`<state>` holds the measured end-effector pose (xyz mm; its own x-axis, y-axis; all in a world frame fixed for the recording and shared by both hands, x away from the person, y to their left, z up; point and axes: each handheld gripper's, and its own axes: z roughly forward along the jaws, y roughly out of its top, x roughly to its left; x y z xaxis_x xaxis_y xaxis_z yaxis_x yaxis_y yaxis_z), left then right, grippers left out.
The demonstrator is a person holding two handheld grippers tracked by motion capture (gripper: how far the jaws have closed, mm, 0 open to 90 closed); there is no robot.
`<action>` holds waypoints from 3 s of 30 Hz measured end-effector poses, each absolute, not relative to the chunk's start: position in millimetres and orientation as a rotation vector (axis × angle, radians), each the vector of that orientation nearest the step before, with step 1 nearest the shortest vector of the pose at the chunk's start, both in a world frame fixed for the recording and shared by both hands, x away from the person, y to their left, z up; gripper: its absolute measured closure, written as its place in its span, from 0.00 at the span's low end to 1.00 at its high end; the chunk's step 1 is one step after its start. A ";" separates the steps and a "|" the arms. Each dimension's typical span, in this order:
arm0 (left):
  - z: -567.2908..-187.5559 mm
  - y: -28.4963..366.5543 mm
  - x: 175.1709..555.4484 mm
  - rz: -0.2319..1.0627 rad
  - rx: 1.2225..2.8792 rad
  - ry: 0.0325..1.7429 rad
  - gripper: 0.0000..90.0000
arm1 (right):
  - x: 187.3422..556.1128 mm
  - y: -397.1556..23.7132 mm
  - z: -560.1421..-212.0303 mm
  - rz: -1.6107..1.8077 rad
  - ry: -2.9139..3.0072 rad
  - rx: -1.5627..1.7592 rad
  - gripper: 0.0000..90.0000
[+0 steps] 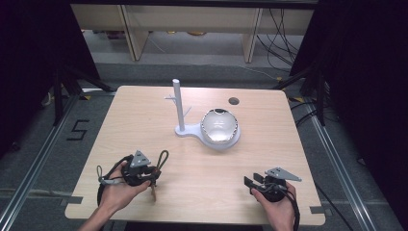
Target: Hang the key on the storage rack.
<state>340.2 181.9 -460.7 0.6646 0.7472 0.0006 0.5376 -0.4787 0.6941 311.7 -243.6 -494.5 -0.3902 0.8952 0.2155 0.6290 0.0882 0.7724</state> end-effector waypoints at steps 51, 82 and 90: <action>-446.3 205.3 325.2 0.708 1.640 0.781 0.77 | 311.6 -243.2 -499.0 1.241 2.014 1.447 0.58; -434.0 197.0 358.9 0.725 1.644 0.778 0.77 | 310.6 -243.0 -498.0 1.229 2.021 1.456 0.57; -427.4 194.3 368.2 0.738 1.658 0.777 0.77 | 311.3 -243.2 -499.0 1.249 2.017 1.461 0.57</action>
<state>368.2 194.3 -427.4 0.5899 0.8040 0.0751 0.1162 -0.1766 0.9774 311.3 -243.2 -499.0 -0.4047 0.8915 0.2036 0.5794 0.0777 0.8113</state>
